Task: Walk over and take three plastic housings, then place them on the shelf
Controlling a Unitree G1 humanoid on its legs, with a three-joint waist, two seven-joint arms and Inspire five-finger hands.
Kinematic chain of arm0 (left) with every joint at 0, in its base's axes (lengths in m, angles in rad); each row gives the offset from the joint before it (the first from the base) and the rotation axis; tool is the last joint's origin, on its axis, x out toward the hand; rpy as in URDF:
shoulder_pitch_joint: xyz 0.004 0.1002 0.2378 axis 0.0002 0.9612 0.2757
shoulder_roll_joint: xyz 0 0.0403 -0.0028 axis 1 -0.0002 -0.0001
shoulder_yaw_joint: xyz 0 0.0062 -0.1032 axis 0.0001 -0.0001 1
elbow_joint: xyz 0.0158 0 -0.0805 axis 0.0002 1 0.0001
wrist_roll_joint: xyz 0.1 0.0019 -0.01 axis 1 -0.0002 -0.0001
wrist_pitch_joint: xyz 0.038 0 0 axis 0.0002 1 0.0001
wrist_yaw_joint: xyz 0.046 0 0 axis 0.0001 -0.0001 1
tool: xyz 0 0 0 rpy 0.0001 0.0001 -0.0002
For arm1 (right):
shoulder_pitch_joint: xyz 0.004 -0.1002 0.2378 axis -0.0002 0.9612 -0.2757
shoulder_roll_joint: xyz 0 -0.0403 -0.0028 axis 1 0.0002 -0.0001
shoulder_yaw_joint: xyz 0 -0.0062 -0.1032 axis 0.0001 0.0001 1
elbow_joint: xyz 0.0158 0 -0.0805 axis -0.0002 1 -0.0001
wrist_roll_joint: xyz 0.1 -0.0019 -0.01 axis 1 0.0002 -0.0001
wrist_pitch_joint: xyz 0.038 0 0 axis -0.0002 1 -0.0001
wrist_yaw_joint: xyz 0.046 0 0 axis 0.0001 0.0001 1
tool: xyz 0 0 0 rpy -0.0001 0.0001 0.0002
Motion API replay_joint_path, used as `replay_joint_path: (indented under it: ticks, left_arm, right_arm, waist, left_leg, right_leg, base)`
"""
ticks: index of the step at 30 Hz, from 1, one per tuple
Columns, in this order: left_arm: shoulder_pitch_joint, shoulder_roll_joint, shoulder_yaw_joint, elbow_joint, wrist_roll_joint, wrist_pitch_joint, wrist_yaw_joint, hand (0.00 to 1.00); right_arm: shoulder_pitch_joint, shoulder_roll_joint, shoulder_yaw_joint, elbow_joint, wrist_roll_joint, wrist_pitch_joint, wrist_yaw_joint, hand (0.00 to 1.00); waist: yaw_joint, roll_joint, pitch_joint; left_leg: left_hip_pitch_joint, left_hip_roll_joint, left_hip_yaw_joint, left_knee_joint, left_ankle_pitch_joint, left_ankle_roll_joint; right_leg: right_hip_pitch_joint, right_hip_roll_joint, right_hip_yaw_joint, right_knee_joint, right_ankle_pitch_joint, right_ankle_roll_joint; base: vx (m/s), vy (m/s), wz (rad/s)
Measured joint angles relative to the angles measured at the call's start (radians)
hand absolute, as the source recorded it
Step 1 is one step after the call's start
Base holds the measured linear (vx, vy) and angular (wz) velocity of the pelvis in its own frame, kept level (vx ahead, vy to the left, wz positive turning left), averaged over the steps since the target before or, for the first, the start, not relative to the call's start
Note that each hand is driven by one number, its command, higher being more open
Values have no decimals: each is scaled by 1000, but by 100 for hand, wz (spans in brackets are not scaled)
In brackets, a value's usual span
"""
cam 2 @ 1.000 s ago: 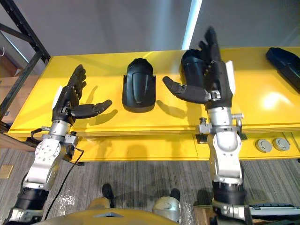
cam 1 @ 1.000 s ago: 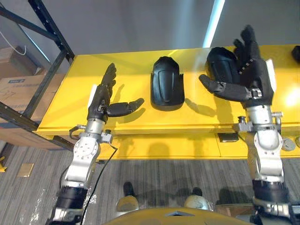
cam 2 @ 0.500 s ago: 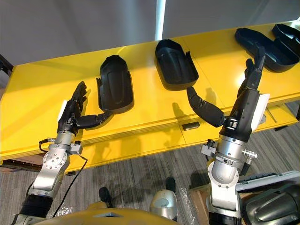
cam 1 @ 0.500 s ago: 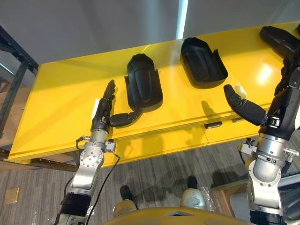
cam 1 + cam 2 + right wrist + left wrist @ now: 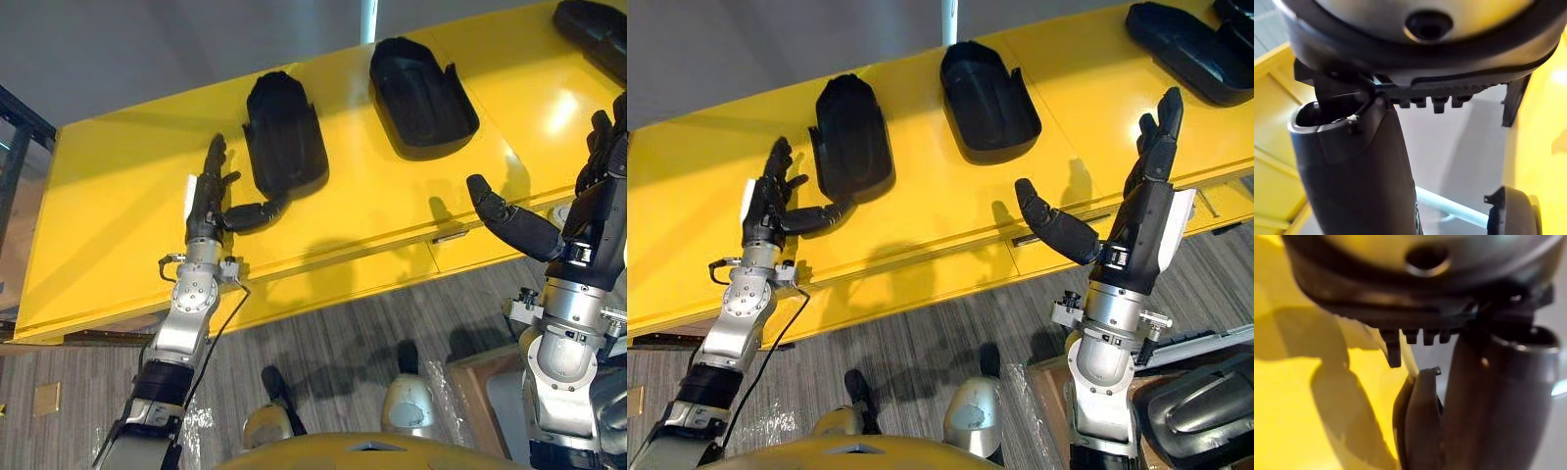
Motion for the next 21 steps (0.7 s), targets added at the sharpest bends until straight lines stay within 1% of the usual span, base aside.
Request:
replay_joint_path:
  ticks: [3,6,9,14,16,19,21]
  left_arm:
    - [-56,1,13,39,31,-5,57,100]
    - [-83,3,28,45,31,-5,91,100]
    - [-109,4,39,46,31,-7,104,100]
    - [-119,5,47,45,22,-17,90,100]
    - [-106,5,52,30,-8,-20,68,100]
    - [0,-5,59,-86,-64,-20,2,100]
    - [104,-24,21,-199,-105,-15,-80,100]
  right_arm:
    - [-16,0,4,0,16,0,1,100]
    - [-36,0,14,0,20,0,-1,100]
    - [-41,0,19,0,19,0,-1,100]
    - [-41,0,19,-1,20,0,-2,100]
    - [-41,0,19,-2,19,0,-1,100]
    - [-37,10,19,-11,20,0,1,100]
    - [-27,17,20,-34,20,-2,32,100]
  waist:
    - [-3,-1,21]
    - [-12,-4,37]
    - [-12,-7,58]
    - [-11,-7,67]
    - [-10,-7,67]
    - [-6,-7,67]
    - [6,-7,66]
  left_leg:
    - [-6,0,3,1,1,1]
    - [-16,-1,3,1,1,1]
    - [-17,-1,3,2,4,3]
    - [-17,-1,0,2,4,2]
    - [-17,-1,-2,2,3,2]
    - [-13,-1,-8,2,2,2]
    - [7,-1,-15,1,-2,1]
  right_leg:
    - [-10,0,4,4,0,0]
    - [-19,0,5,8,-2,-2]
    - [-26,0,6,17,-3,-5]
    - [-25,0,5,18,-3,-7]
    - [-24,0,4,18,-5,-6]
    - [-15,0,-1,18,-8,-2]
    - [13,-1,-8,17,-14,0]
  base:
    - [5,-2,-2]
    - [0,0,0]
    - [0,0,0]
    - [0,0,0]
    - [0,0,0]
    - [11,-5,5]
    - [22,-3,11]
